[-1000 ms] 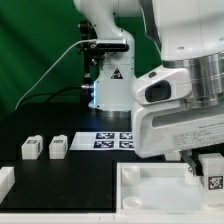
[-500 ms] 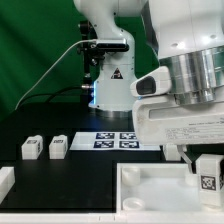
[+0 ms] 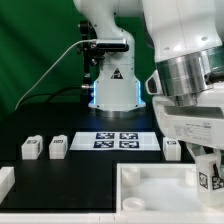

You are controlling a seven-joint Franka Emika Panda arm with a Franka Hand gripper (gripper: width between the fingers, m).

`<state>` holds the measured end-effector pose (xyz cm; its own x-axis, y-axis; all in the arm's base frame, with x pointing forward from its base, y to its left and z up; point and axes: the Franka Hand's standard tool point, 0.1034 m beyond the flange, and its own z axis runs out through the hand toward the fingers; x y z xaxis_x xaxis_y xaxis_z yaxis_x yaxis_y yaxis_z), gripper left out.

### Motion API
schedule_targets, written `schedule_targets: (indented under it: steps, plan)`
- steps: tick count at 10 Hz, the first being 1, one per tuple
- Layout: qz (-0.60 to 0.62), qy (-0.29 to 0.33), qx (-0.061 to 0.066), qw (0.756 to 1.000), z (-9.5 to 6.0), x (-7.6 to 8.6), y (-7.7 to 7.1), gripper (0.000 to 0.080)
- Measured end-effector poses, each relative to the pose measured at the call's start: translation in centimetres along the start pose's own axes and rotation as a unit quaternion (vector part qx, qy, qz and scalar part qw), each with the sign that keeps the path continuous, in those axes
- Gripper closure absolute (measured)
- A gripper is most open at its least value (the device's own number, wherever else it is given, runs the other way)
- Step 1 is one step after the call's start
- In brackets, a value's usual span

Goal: Assemble one leg

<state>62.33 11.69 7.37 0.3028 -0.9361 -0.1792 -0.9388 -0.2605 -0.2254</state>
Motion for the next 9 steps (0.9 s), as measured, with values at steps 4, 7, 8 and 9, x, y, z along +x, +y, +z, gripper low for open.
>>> schedule_targets:
  steps: [4, 7, 8, 9]
  plan:
    - [0.124, -0.012, -0.008, 0.992, 0.4, -0.6, -0.5, 0.0412]
    - [-0.153, -0.02, -0.03, 0.988, 1.0, 0.0, 0.6, 0.0186]
    - [-0.279, -0.026, -0.045, 0.959, 0.6, 0.2, 0.4, 0.0157]
    - [-0.308, -0.019, -0.036, 0.951, 0.7, 0.3, 0.1, 0.0152]
